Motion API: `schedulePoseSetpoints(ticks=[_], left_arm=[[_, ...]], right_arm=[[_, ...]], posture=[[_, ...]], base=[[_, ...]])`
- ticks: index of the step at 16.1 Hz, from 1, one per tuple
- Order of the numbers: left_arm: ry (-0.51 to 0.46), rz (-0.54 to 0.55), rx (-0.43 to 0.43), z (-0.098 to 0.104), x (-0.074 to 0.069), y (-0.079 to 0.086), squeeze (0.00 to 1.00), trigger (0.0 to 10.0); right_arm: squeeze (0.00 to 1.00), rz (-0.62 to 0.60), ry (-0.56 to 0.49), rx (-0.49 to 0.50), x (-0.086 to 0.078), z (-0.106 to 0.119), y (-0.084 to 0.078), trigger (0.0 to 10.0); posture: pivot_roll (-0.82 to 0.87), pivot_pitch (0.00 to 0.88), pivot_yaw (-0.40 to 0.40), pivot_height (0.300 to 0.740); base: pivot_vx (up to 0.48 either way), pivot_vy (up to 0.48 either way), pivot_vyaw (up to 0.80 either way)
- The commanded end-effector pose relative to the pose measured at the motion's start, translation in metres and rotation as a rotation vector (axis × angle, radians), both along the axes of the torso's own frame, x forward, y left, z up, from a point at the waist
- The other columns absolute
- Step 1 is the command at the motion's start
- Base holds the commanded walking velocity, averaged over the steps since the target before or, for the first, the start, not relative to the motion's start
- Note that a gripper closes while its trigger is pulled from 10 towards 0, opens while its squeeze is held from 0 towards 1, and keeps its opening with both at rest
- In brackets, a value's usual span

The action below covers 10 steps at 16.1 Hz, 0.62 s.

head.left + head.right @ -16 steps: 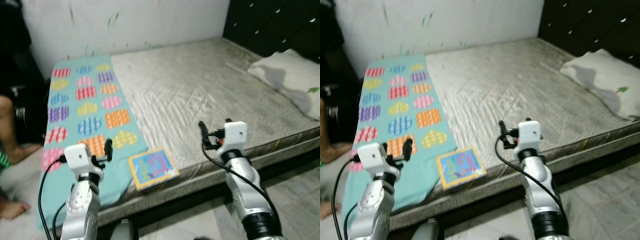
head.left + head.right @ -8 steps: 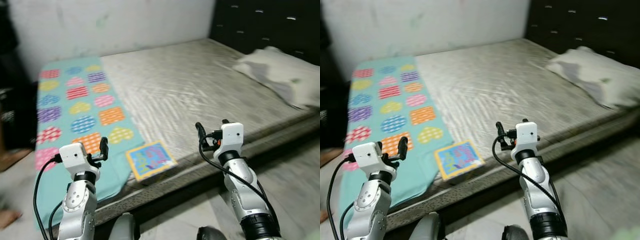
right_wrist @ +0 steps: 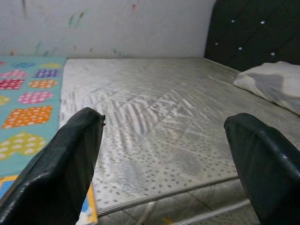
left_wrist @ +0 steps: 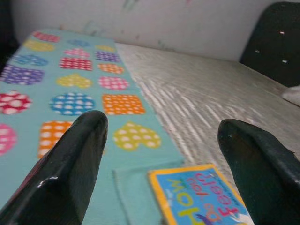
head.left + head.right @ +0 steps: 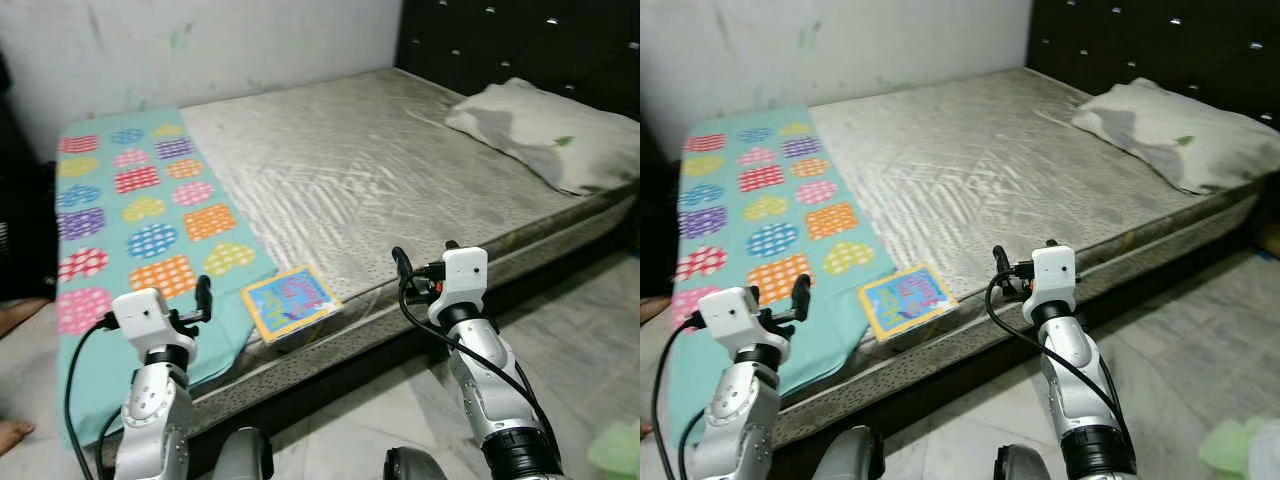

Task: Clean up the room

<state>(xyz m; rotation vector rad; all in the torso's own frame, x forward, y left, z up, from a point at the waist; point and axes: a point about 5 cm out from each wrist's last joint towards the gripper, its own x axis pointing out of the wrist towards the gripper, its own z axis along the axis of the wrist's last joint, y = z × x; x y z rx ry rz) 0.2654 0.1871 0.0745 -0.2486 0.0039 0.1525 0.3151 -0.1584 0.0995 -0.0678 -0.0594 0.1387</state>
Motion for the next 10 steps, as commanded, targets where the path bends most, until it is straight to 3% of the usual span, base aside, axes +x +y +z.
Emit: schedulePoseSetpoints(ticks=[1, 3, 8, 10], left_arm=[[-0.014, -0.002, -0.002, 0.0044, 0.0031, -0.0004, 0.00, 10.0], [-0.010, -0.007, 0.000, 0.0034, 0.0039, -0.0029, 0.00, 10.0], [-0.011, -0.024, 0.001, 0.0037, 0.0051, -0.0069, 0.00, 10.0], [-0.014, -0.034, -0.002, 0.0041, 0.0055, -0.0075, 0.00, 10.0]], right_arm=[[0.00, 0.008, -0.015, -0.005, 0.0032, 0.0047, 0.0011, 10.0], [0.00, 0.027, -0.031, -0.033, 0.0019, 0.0060, 0.0029, 10.0], [0.00, 0.038, -0.037, -0.045, 0.0005, 0.0060, 0.0040, 10.0], [0.00, 0.031, -0.031, -0.033, 0.0004, 0.0051, 0.0036, 10.0]], posture=[[-0.06, 0.015, 0.050, 0.648], [-0.07, 0.013, 0.051, 0.648], [-0.07, 0.013, 0.055, 0.648], [-0.07, 0.013, 0.056, 0.648]], base=[[0.000, 0.000, 0.00], [0.000, 0.000, 0.28], [0.000, 0.000, 0.78], [0.000, 0.000, 0.26]])
